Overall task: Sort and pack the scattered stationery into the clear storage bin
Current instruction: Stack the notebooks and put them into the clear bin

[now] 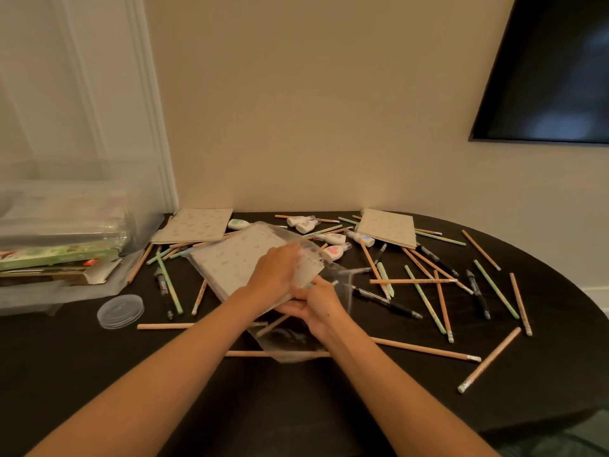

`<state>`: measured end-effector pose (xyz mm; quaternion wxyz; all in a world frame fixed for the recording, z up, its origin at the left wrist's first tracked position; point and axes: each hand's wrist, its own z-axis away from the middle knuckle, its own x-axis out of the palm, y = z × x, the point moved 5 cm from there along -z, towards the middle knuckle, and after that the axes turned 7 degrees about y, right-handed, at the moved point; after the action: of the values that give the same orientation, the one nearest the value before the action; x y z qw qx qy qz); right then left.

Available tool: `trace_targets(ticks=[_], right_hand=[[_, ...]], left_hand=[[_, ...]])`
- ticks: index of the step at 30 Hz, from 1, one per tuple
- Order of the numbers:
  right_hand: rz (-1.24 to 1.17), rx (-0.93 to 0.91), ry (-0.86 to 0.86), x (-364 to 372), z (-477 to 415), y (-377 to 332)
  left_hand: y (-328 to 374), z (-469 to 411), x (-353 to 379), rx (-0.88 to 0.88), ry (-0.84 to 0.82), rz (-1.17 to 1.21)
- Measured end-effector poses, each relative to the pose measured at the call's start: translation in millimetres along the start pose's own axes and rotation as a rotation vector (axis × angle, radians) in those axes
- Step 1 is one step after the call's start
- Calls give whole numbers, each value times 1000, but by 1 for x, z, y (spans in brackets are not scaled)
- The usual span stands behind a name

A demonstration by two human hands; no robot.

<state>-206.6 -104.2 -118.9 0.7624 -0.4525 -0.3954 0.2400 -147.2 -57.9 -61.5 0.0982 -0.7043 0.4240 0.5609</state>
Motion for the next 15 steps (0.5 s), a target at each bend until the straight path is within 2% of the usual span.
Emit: trace_targets(ticks=[2,4,8,12,15], right_hand=[[24,-16,-9,10,-2,3],[6,-27,34,13,-9,6],[-41,10,89,20,-22,13],[122,29,140,19,-29,18],[396,27,160,17,-28,11]], left_hand=[[2,0,-9,65,63,48],[10,-3,-8,110,54,43],[9,-4,-9,70,33,83],[7,1,-10,5,4,200],[8,4,-9,-85,-68,265]])
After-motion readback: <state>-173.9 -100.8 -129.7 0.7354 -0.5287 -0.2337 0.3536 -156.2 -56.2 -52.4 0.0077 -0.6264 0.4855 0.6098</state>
